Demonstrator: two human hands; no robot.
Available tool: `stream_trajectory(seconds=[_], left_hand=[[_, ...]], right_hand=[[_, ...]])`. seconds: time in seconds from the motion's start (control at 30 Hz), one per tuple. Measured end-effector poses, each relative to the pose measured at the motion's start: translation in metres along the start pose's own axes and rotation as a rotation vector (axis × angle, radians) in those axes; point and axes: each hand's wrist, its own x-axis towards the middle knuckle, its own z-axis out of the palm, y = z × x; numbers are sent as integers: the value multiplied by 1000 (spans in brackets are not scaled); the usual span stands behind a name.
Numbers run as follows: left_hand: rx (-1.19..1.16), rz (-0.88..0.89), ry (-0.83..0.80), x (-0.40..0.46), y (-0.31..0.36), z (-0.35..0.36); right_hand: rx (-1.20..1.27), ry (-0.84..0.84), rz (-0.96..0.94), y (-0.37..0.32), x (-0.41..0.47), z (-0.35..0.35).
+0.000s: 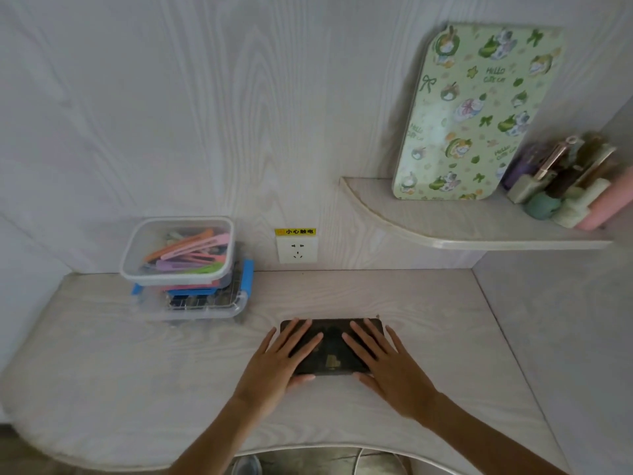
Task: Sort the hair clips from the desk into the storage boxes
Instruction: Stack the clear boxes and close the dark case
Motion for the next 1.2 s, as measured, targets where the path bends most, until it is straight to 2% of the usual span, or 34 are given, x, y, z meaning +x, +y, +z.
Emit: stream_trajectory(seconds=[0.23, 0.3, 0.33, 0.4, 0.47, 0.5, 0.53, 0.57, 0.63, 0.7, 0.8, 1.03, 1.2], left_hand=[[18, -20, -38, 9, -1, -10], [-25, -84, 3, 6, 3, -11], [-118, -137, 34, 4, 6, -14], [-518, -370, 117, -4, 18, -20], [-878, -748, 314, -12, 24, -21], [-1006, -943, 340, -15, 23, -22], [-1112, -1078, 246, -16, 22, -25], [-1179, -1129, 70, -17, 21, -31], [-1250, -1139, -248, -14, 19, -39], [-1284, -1153, -321, -6, 15, -43], [-1442, -1189, -192, 8, 0, -43], [-1911, -1314, 152, 32, -39, -43], [-2137, -1374, 212, 45, -50, -45]], right_hand=[[14, -51, 54, 0, 6, -6], [124, -18, 61, -3, 7, -15], [262, -3, 102, -7, 8, -22], [602, 77, 301, -15, 10, -29], [903, 173, 602, -14, 14, -28], [1056, 147, 734, -14, 17, -27], [1188, 78, 826, -11, 21, -27], [1271, -12, 884, -9, 23, -28], [1394, -104, 926, -10, 30, -33], [1505, -84, 927, -10, 40, -39], [1603, -33, 934, -13, 61, -52], [1576, 51, 919, -25, 122, -55], [1516, 89, 915, -27, 146, -58]])
